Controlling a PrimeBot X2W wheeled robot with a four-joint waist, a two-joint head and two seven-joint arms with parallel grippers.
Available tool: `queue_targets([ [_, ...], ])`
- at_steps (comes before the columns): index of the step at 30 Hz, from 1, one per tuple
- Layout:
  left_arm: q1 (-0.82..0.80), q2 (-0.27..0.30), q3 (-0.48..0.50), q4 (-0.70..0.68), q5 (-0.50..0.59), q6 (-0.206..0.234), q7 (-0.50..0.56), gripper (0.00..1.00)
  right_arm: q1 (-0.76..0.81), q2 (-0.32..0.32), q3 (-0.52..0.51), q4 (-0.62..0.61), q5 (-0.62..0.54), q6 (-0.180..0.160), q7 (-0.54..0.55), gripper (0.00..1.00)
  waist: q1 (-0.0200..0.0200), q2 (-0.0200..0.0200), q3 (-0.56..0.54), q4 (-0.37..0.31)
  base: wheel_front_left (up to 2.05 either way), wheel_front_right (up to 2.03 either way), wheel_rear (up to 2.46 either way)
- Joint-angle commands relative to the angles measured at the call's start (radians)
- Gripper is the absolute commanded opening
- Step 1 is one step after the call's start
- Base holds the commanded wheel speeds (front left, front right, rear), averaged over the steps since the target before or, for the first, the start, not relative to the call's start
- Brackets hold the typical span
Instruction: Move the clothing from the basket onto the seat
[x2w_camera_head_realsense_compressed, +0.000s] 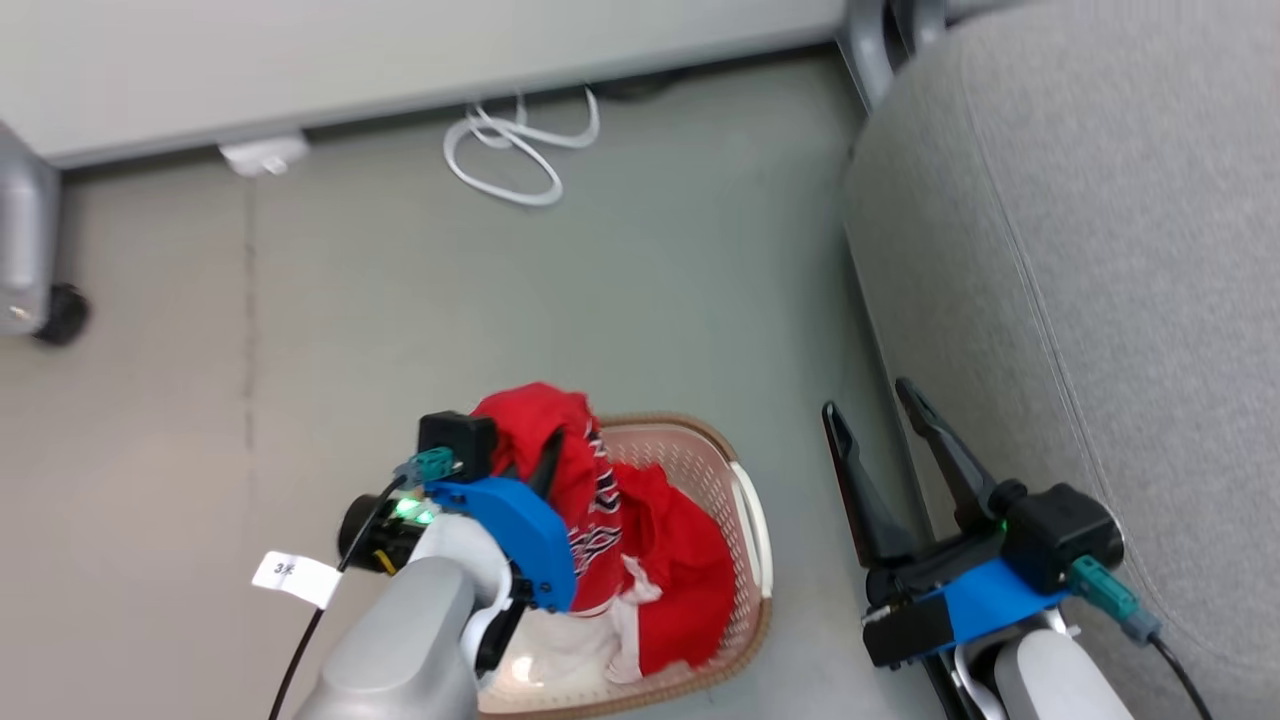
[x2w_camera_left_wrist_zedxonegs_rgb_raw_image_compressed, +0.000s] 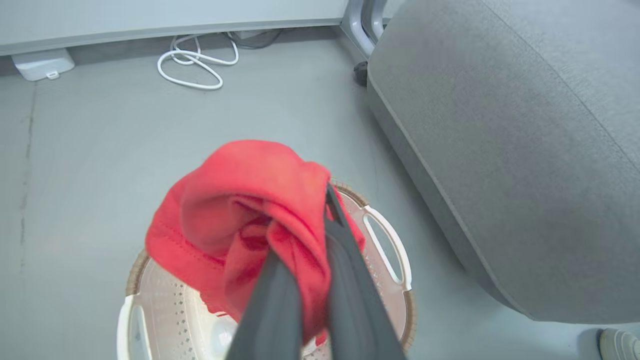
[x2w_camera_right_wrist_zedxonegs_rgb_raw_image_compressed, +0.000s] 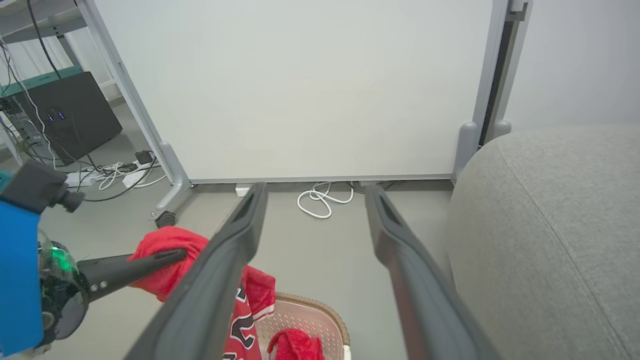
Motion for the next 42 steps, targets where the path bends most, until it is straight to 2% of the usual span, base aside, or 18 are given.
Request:
queue_targets([
  [1, 0.006, -0.001, -0.008, -0.016, -0.008, -0.007, -0.008, 0.00, 0.019, -0.003, -0.003, 0.005, -0.006, 0.000, -0.004, 1.00, 0.0002, 0.0000, -0.068, 0.053, 0.00, 0.00, 0.00],
  [16, -0.101, -0.001, -0.115, -0.227, -0.070, -0.007, 0.000, 0.00, 0.089, -0.003, 0.004, 0.013, -0.016, 0.000, 0.032, 1.00, 0.0002, 0.0000, -0.225, 0.080, 0.00, 0.00, 0.00],
  [32, -0.227, -0.001, -0.185, -0.272, -0.123, 0.027, 0.027, 0.00, 0.102, -0.003, 0.029, 0.003, -0.026, 0.000, 0.072, 1.00, 0.0002, 0.0000, -0.256, 0.049, 0.00, 0.00, 0.00],
  [42, -0.244, -0.001, -0.242, -0.278, -0.157, 0.037, 0.023, 0.00, 0.025, -0.003, 0.033, 0.081, -0.043, 0.000, 0.136, 1.00, 0.0002, 0.0000, -0.254, 0.047, 0.00, 0.00, 0.00],
])
